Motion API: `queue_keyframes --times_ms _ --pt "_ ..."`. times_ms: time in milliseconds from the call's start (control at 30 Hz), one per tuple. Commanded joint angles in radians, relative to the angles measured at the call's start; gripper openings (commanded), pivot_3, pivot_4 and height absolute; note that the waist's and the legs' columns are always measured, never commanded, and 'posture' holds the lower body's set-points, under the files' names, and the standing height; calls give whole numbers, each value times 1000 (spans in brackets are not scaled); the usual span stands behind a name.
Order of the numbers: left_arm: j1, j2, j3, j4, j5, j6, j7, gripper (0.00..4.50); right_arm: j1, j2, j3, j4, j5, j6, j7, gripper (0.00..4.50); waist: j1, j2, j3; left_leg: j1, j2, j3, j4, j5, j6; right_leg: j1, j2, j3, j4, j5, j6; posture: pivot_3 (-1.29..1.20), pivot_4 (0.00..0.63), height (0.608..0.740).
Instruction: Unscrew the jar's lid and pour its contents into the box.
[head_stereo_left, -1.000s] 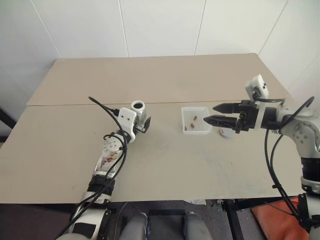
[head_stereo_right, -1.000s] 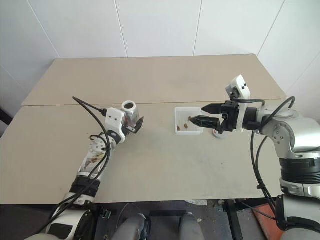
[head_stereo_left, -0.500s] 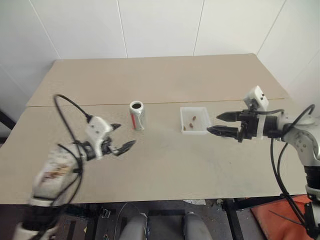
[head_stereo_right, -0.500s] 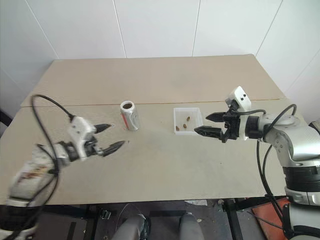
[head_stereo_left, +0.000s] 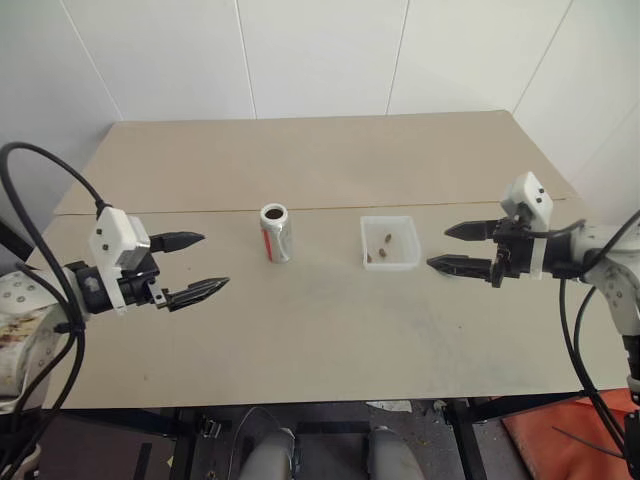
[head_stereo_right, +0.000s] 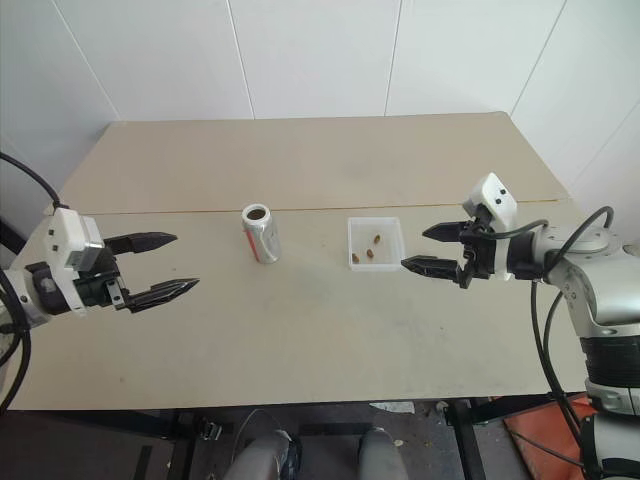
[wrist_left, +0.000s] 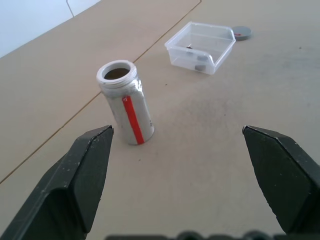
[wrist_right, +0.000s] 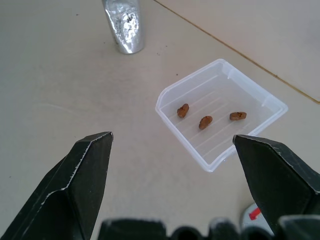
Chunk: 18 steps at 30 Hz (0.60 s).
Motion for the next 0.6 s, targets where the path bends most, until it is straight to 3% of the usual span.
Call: queue_keyframes --times_ms 33,333,600 --pt "2 -2 14 -41 -30 -3 20 4486 4 -26 -57 -20 3 -38 12 4500 0 0 0 0 0 0 0 0 0 0 0 0 0 0 0 0 150 740" --pt "-12 28 50 7 -19 -24 29 4486 6 13 -59 -108 7 -20 -65 4500 -3 0 0 0 2 1 -1 0 0 -1 1 0 0 1 -1 0 150 740" --pt "50 88 186 -44 -77 52 46 4486 1 38 -54 -157 32 22 -103 4500 -1 0 0 0 2 1 -1 0 0 -1 2 0 -2 1 -1 0 150 740"
